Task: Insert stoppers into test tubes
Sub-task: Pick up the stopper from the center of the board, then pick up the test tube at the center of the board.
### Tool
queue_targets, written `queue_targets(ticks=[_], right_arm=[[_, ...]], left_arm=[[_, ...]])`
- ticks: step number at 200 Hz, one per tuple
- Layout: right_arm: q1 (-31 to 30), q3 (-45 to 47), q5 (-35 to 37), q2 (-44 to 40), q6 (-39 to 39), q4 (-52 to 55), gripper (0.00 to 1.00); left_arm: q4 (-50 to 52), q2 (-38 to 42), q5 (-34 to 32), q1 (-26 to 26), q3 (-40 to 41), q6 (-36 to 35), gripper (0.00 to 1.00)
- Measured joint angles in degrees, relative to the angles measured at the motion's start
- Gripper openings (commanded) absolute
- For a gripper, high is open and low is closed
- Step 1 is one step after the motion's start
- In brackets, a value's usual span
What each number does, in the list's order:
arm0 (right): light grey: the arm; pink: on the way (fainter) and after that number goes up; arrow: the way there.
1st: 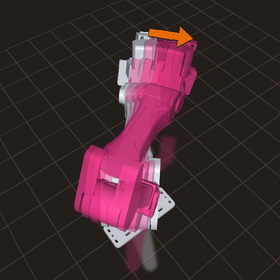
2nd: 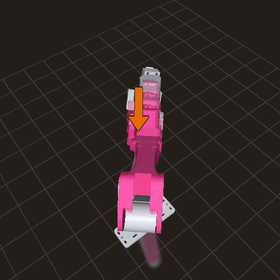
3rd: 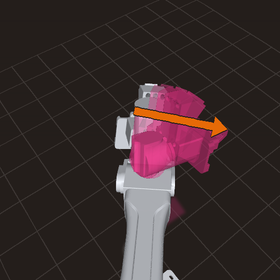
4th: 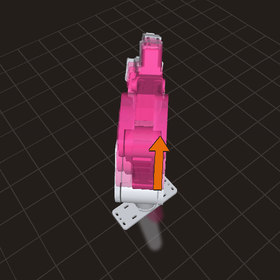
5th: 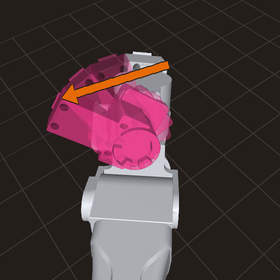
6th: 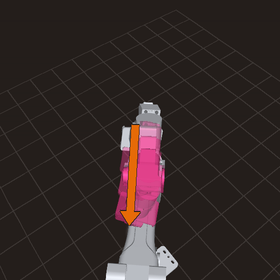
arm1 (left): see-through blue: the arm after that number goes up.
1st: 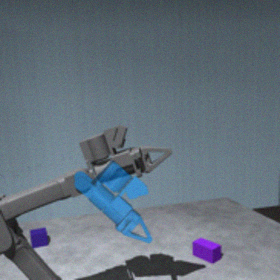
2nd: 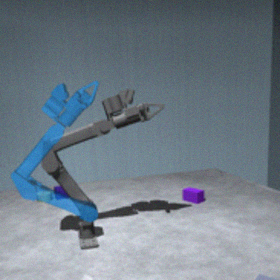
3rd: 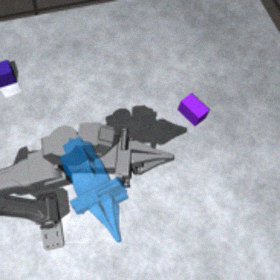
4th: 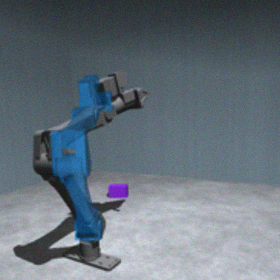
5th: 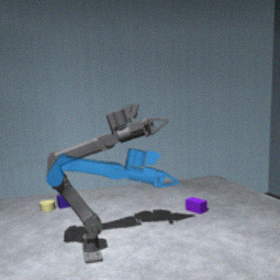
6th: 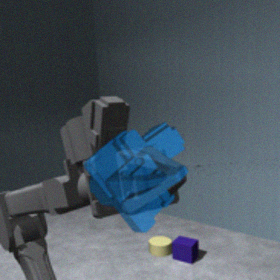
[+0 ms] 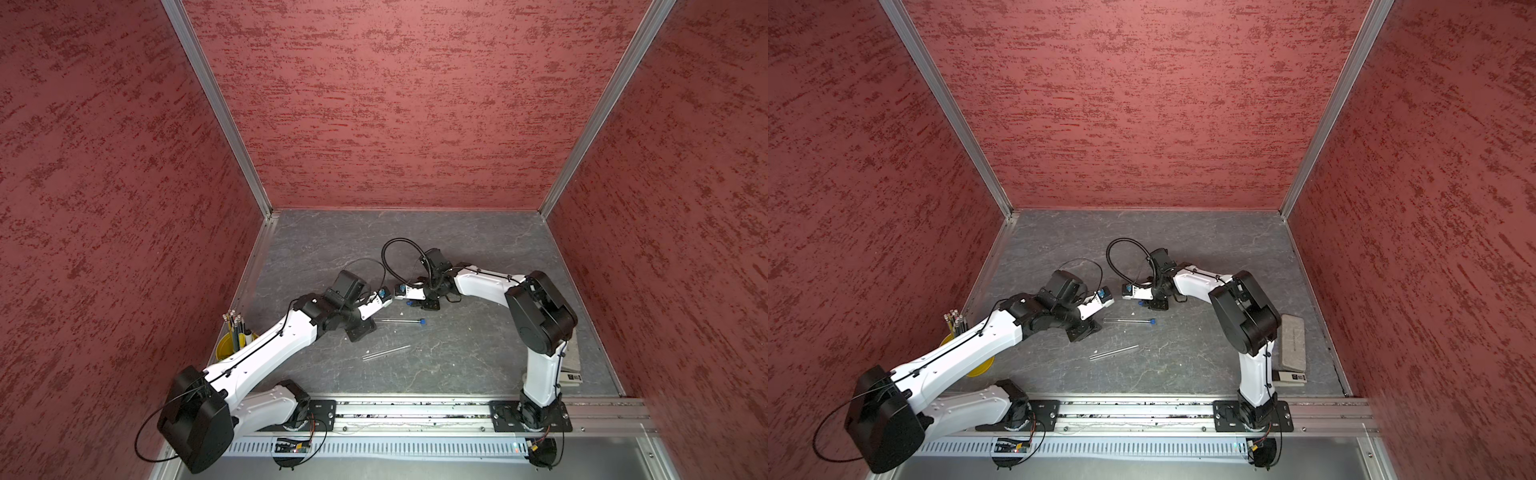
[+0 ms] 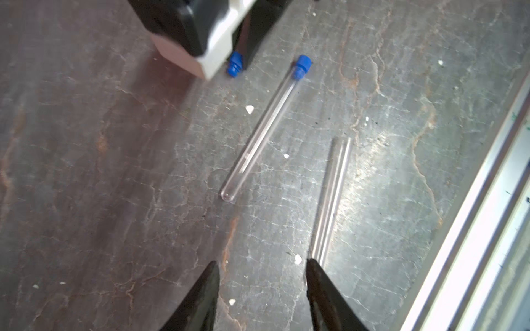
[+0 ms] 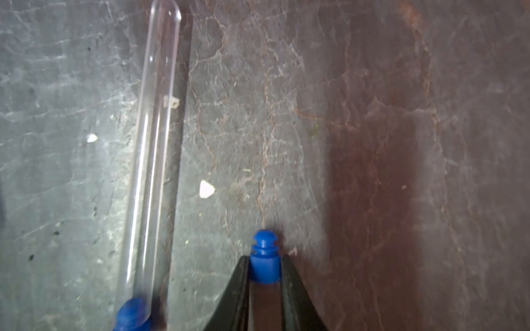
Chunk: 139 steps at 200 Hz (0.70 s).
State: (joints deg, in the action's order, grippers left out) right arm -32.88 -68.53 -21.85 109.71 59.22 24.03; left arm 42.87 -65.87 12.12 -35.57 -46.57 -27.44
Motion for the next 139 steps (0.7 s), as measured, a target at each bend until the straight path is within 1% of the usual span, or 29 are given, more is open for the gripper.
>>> queue_targets(ticks=[40, 59, 79, 111, 139], right_arm=[[2.32, 4.61, 0.92, -5.42, -1.18, -0.92, 0.22], [3.26, 6.36, 1.36, -7.54, -1.57, -1.16, 0.22], [4.04, 7.41, 1.73, -8.94, -1.81, -1.46, 0.22], [4.9, 8.52, 2.16, -10.54, -2.03, -1.66, 0.22], [5.38, 9.53, 2.6, -11.26, -2.03, -1.77, 0.22]], left_arm=[[2.08, 0.92, 2.91, -2.97, 0.33, -1.22, 0.52], [2.6, -0.13, 3.72, -4.35, 0.52, -1.55, 0.52], [2.58, -4.17, 3.28, -5.99, 0.46, -1.49, 0.51], [2.56, -13.33, 1.33, -8.11, 0.0, -1.2, 0.51], [1.95, -16.33, 0.59, -10.1, -0.17, -0.5, 0.51]])
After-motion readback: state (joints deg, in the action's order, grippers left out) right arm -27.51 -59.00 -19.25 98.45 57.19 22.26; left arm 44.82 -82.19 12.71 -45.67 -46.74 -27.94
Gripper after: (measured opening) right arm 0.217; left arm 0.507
